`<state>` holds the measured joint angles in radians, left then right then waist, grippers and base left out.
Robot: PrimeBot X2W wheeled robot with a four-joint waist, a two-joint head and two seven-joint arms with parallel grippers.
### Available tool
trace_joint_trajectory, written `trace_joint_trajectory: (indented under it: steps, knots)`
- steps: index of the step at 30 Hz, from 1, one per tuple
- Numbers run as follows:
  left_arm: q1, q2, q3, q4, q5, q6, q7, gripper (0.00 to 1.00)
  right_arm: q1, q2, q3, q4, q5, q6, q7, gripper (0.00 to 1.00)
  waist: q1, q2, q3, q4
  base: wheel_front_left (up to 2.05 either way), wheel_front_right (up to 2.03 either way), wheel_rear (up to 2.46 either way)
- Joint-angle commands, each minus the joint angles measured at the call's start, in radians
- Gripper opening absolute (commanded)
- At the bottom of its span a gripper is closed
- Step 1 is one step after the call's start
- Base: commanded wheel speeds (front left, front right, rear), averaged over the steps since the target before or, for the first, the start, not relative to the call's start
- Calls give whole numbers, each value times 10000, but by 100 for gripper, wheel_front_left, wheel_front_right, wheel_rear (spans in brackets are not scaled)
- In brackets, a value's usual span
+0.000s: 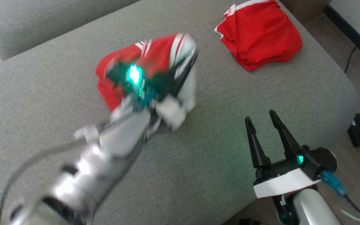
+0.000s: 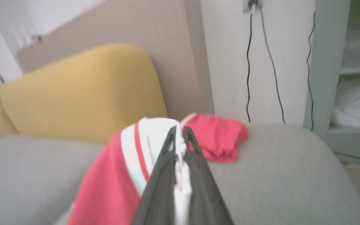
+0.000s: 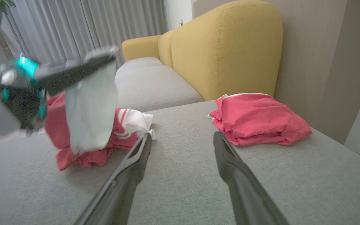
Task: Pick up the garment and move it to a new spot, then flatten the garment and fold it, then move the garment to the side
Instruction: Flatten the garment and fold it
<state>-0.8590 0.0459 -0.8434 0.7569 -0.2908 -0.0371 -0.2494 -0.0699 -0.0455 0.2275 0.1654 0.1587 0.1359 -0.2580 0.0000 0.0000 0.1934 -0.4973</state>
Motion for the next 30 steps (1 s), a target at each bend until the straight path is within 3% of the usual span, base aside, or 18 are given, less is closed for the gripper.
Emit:
trace_joint_trajectory:
  steps: [1,10,16,22,30]
  knots:
    - [-1161,43,295,-625,-83,-49,-114,0,-96,-47,316,-289,94,-52,-38,100,0,0,-147,57,0,0,0]
    - [-5116,303,1965,-1930,574,-16,-122,0,-95,-47,589,-311,204,-52,-38,100,0,0,-406,230,0,0,0]
    - [-5859,751,2428,-1820,979,7,-122,0,-47,-47,372,-336,61,-52,-38,100,0,0,-575,766,0,0,0]
    - [-3500,1589,2643,-1419,671,79,-123,0,197,-47,-14,-437,-150,-52,-38,100,0,0,-625,1828,0,0,0]
    - [712,3177,3765,-1953,416,1011,-123,0,412,-47,-467,-428,-526,-52,-38,100,0,0,-186,2999,0,0,0]
